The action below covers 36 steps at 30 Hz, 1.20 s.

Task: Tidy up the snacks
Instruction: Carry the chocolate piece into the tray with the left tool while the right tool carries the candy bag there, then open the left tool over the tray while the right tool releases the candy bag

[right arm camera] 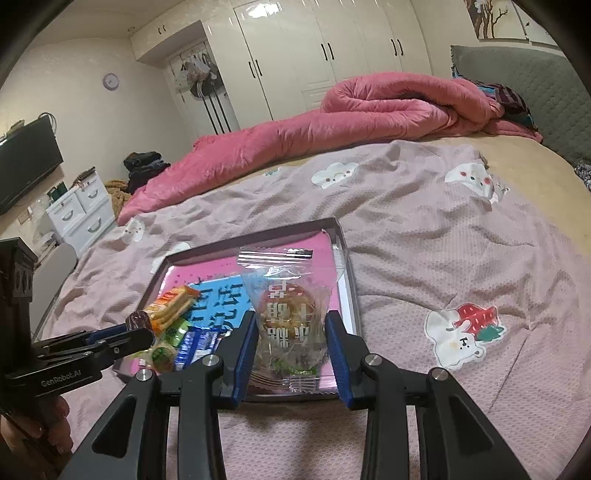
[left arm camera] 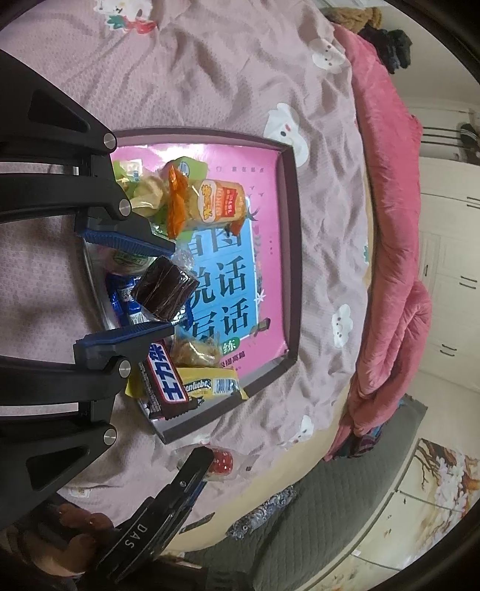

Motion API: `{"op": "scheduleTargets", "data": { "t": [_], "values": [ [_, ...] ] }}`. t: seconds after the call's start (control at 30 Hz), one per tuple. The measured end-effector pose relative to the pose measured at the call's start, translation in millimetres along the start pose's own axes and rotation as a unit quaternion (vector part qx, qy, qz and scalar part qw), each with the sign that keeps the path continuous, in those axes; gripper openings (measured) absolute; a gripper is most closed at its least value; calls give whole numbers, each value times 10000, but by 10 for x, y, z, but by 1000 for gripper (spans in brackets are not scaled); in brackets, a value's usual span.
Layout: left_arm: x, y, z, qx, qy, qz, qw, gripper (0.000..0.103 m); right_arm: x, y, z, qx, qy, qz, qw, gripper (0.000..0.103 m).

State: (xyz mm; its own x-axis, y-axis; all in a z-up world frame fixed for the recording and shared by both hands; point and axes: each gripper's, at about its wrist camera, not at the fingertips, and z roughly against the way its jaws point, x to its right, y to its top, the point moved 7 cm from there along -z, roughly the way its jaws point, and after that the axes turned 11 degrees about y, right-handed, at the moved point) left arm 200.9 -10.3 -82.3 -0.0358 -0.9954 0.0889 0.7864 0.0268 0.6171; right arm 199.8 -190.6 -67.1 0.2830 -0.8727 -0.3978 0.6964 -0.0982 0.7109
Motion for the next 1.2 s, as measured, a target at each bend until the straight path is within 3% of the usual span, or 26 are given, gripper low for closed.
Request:
{"op": "scheduleTargets", "data": {
  "t": [0.43, 1.2],
  "values": [
    [5, -42, -172, -162, 39, 12, 9999, 37, 167, -85, -275, -266, -311, -57, 9991, 38],
    [35, -40, -288, -250, 19, 42, 9997, 37, 192, -132, -412, -406, -278, -94, 9987, 40]
  ]
}}
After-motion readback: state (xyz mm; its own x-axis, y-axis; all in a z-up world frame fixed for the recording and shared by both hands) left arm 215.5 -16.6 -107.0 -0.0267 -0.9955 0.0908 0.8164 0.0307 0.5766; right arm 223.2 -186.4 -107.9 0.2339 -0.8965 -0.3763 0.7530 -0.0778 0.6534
